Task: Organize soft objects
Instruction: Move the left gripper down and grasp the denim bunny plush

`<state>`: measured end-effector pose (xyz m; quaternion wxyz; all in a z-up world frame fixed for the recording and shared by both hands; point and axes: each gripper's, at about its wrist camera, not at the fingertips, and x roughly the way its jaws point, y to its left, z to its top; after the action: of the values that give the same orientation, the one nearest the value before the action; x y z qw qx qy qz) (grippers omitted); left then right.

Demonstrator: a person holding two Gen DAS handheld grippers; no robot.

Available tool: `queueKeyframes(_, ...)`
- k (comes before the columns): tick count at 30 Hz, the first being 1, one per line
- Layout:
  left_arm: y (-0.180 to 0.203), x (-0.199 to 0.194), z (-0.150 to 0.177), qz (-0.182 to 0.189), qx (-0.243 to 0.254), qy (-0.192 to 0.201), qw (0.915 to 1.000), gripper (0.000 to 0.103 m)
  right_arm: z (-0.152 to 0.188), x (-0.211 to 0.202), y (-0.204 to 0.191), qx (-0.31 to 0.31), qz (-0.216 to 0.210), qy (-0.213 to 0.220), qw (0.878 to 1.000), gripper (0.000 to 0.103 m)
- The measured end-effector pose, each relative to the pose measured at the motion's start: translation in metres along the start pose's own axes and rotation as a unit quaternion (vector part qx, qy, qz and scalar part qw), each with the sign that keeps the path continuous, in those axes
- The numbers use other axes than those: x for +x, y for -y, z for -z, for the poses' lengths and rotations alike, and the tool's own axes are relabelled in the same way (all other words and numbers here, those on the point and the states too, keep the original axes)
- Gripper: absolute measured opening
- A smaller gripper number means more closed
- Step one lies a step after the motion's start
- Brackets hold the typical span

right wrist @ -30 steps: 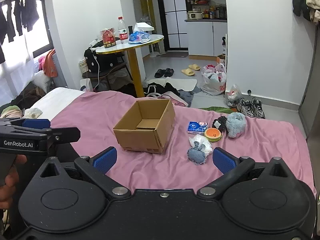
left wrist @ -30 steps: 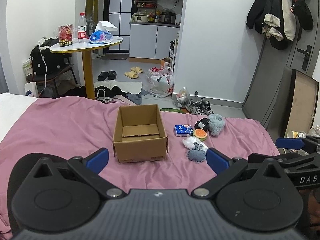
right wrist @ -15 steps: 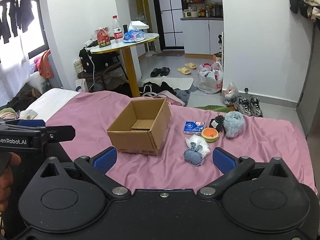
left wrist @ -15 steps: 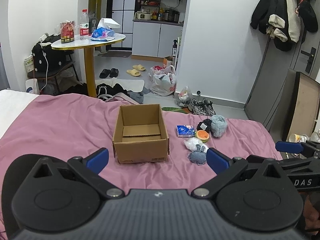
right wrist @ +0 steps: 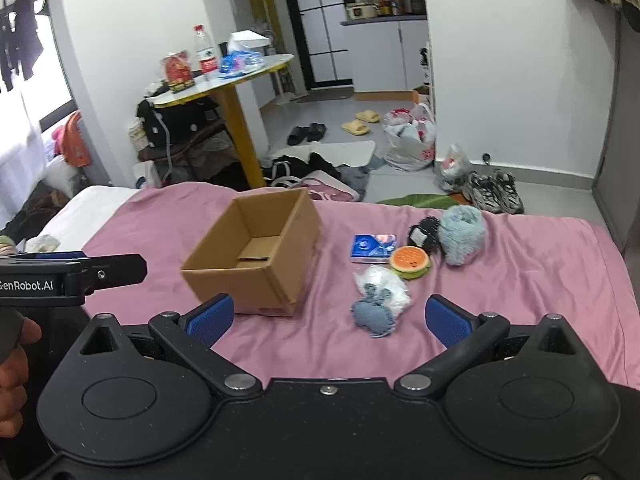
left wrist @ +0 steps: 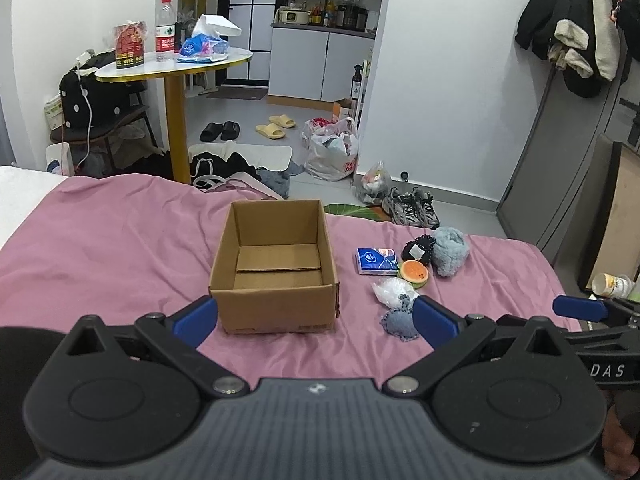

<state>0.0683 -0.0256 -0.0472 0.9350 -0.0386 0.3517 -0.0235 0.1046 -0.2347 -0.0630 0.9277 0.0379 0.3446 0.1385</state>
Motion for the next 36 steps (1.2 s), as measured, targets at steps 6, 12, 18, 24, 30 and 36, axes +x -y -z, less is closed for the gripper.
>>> queueKeyframes(6,0.008,0.031,-0.003,0.003,-0.004,-0.018,0.9998,0.102,-0.002,0.024,0.021,0.021,0.006,-0.011,1.000,0.102)
queueKeyframes(12,0.024,0.059,-0.005,0.009,0.008,-0.032,0.9994,0.101,-0.008,0.051,0.043,0.054,-0.002,-0.033,0.998,0.096)
queueKeyframes(18,0.038,0.096,-0.006,0.025,0.012,-0.047,0.9985,0.099,-0.011,0.087,0.068,0.111,-0.001,-0.056,0.992,0.088)
queueKeyframes(24,0.048,0.127,-0.001,0.029,0.019,-0.067,0.9972,0.095,-0.012,0.116,0.095,0.165,-0.016,-0.088,0.982,0.085)
queueKeyframes(30,0.063,0.143,-0.003,0.038,0.033,-0.082,0.9954,0.092,-0.013,0.136,0.114,0.204,-0.042,-0.115,0.971,0.077)
queueKeyframes(36,0.087,0.168,0.000,0.046,0.054,-0.107,0.9917,0.088,-0.006,0.156,0.127,0.228,-0.066,-0.134,0.962,0.071)
